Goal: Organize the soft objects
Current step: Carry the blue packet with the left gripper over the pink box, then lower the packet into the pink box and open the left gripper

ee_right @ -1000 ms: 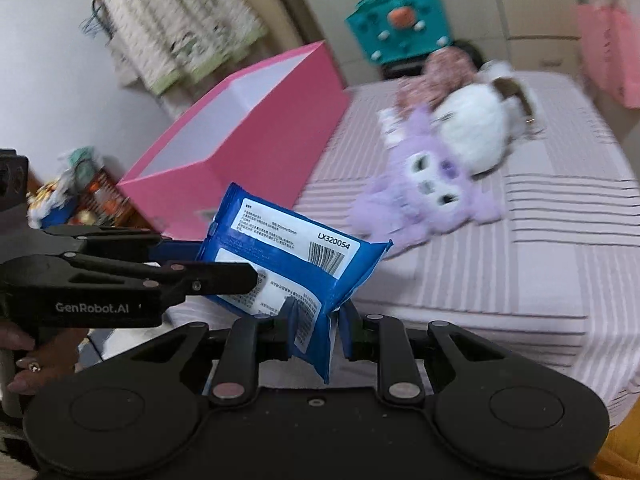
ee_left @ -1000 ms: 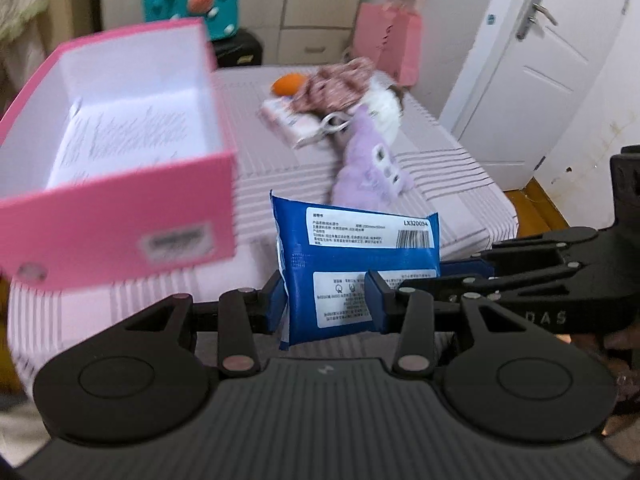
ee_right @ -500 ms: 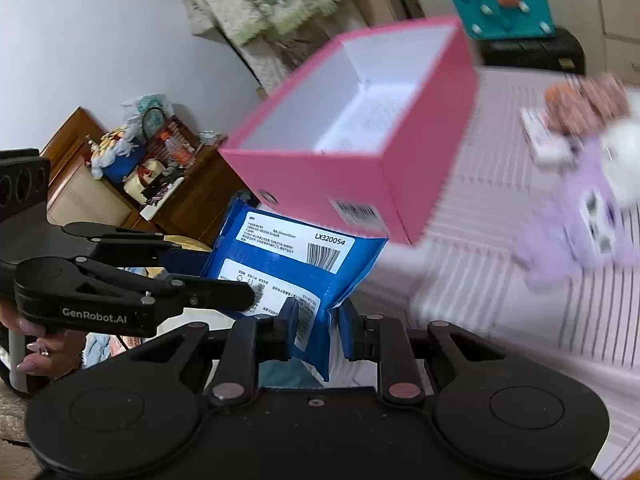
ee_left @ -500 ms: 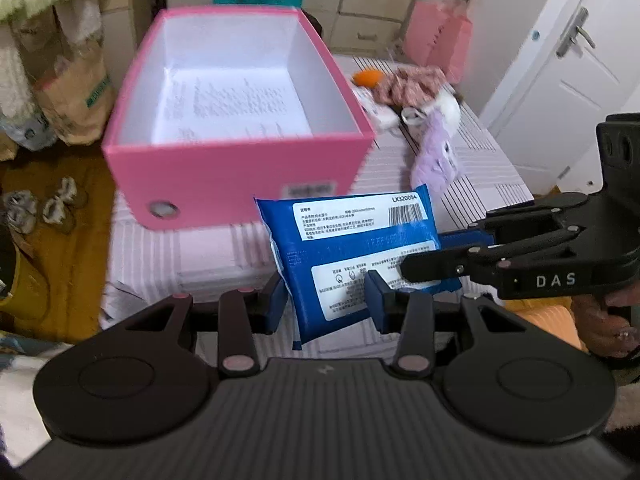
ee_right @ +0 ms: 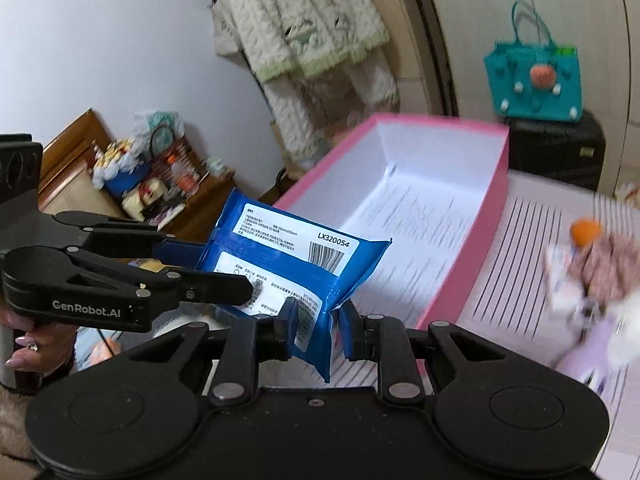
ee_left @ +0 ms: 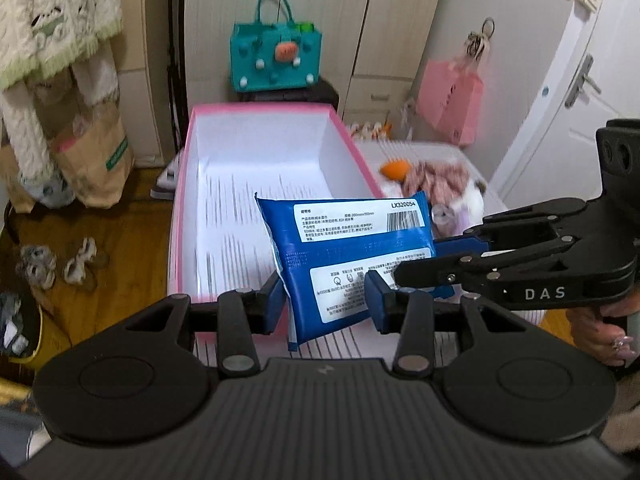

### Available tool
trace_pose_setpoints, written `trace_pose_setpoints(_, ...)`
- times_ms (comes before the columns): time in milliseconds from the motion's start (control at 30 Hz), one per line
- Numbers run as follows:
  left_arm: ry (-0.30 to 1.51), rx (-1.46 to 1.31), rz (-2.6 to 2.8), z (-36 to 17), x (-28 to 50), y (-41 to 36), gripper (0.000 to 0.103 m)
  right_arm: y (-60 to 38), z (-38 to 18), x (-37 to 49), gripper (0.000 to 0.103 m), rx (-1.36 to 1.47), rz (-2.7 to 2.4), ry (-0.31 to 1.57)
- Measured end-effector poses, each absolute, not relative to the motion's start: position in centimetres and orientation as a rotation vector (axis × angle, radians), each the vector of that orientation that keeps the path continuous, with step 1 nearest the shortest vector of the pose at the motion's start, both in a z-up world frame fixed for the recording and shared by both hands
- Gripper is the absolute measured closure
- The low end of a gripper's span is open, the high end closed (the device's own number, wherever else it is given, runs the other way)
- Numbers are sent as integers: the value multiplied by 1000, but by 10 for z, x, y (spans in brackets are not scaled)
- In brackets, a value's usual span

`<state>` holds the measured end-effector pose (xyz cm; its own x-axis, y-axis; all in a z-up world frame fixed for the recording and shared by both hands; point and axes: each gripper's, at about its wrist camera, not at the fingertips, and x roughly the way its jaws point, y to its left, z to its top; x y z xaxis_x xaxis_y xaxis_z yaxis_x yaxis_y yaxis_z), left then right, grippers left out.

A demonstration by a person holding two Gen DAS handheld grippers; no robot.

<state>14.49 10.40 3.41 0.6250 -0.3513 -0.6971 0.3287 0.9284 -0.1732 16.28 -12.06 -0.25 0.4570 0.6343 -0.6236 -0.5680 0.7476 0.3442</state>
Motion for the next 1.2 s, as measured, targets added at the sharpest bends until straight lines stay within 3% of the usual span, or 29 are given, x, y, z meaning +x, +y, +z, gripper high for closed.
trace_pose_setpoints(300,751,-71,-397,33,240,97,62,-119,10,252,77,54,639,738)
trace_pose_setpoints(633,900,-203,-360,-21,344,100,62,-100,-27,353,76,-9,528,851)
trace_pose_setpoints(1033,998,-323,-289,-57,388,105,63,-82,-47,385,76,-147,462,887)
trace_pose_setpoints(1133,990,-326,-249,-62,390,105,54,-81,-47,384,76,-160,457,867)
trace_pose_setpoints(1200,970,-296,-236,-60,388,102,53,-78,-47,382,75,-195,430,839)
